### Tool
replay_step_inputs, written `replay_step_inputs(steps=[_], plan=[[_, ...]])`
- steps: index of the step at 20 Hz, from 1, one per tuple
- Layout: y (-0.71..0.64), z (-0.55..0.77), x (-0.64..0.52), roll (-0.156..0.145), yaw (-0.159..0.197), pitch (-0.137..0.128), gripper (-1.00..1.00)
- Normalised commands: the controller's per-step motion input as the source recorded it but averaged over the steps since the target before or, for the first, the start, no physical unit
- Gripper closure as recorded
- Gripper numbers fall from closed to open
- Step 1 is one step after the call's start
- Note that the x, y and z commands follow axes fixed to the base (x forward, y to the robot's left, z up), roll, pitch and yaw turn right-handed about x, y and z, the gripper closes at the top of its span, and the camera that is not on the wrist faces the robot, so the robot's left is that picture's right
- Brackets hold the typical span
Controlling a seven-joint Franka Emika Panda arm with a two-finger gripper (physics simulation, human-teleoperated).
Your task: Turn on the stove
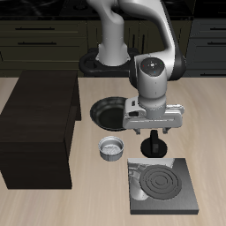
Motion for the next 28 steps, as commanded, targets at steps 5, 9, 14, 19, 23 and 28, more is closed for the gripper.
replay_step_inputs(steps=[5,9,14,19,23,28], plan=[[0.15,-0.21,-0.08,0.031,0.027,0.001,-1.00],[0.07,-0.15,0.00,0.044,0.009,0.023,-1.00],[0.02,-0.16,-0.03,0.020,0.016,0.021,1.00],[-0.12,-0.02,0.01,-0.004,-0.001,0.005,1.00],[-0.13,0.04,-0.07,0.010,0.008,0.001,1.00],[-0.16,0.06,-0.02,0.002,0.066,0.001,1.00]])
